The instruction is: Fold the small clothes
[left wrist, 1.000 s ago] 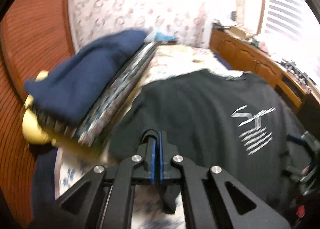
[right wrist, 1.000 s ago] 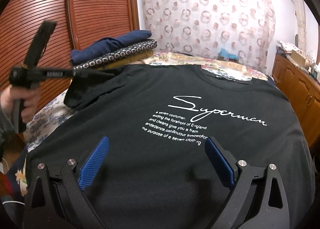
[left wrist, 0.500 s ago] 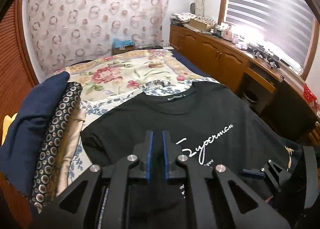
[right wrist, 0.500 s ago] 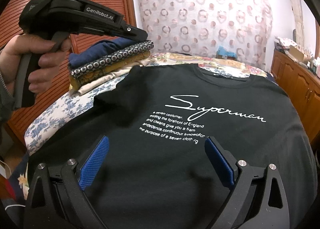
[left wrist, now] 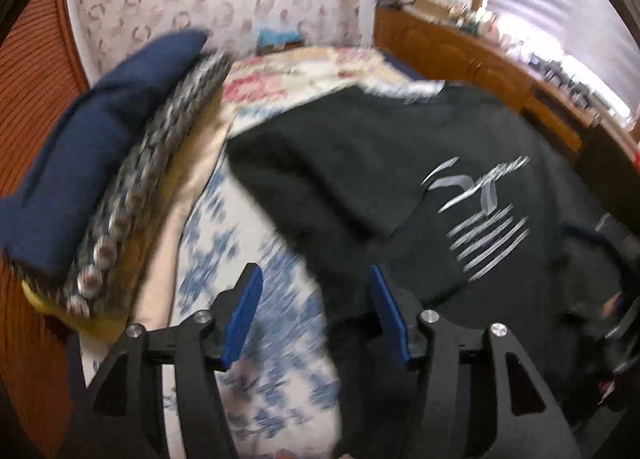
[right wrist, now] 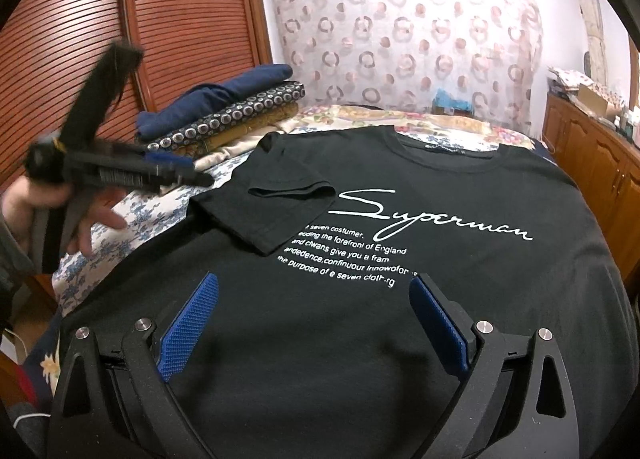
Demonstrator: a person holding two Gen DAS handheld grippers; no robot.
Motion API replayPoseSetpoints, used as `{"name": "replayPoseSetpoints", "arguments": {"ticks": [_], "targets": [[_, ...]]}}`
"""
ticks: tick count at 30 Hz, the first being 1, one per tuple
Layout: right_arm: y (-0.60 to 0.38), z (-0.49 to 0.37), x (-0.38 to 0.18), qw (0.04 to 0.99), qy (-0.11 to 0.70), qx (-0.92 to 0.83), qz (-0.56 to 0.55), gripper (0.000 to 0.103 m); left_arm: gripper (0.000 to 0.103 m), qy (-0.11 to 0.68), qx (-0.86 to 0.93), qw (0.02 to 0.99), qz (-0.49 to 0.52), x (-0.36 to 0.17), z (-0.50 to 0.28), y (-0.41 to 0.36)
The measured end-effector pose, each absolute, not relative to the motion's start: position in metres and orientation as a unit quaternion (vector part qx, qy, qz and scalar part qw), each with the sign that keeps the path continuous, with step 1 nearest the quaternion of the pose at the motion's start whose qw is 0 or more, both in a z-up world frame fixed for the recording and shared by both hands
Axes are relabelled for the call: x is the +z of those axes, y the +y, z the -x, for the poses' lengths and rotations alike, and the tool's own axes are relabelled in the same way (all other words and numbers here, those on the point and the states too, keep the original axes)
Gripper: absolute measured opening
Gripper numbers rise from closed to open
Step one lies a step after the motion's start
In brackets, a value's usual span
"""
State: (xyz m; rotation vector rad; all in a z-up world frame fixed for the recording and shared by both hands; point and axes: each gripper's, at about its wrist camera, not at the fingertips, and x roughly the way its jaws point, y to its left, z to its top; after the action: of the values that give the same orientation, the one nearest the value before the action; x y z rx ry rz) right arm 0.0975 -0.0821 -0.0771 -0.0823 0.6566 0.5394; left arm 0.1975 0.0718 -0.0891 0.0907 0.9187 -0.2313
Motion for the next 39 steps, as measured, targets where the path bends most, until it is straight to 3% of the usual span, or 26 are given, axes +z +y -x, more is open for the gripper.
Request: {"name": "replayPoseSetpoints", "arguments": {"ticks": [15,24,28,37,39], "targets": [[-0.082,-0.109,-0.070,0.900,0.336,0.275,0.038,0.097,0.063,0.432,-0.114,0.895,-0.006,-0.118,-0.190,0.090],[-0.053,-0.156,-0.035,0.886,0.318,0.325,0.088,0.075,0.065,0.424,-0.114,0.898,-0.010,-0.119,-0.188,0.089],[-0.014,-0.196,-0.054,0.854,0.364,0.360,0.098,0.044,0.065,0.424,-0.116,0.898,-0.006,-0.118,-0.191,0.090],[0.039,-0.227,-0.086,0.819,0.407,0.390,0.106,0.041,0.066,0.423,-0.115,0.899,-0.006,-0.119,-0.191,0.090],[0.044,-0.228,-0.089,0.816,0.413,0.386,0.119,0.034,0.066,0.423,-0.115,0.899,-0.006,-0.119,-0.192,0.090]]}}
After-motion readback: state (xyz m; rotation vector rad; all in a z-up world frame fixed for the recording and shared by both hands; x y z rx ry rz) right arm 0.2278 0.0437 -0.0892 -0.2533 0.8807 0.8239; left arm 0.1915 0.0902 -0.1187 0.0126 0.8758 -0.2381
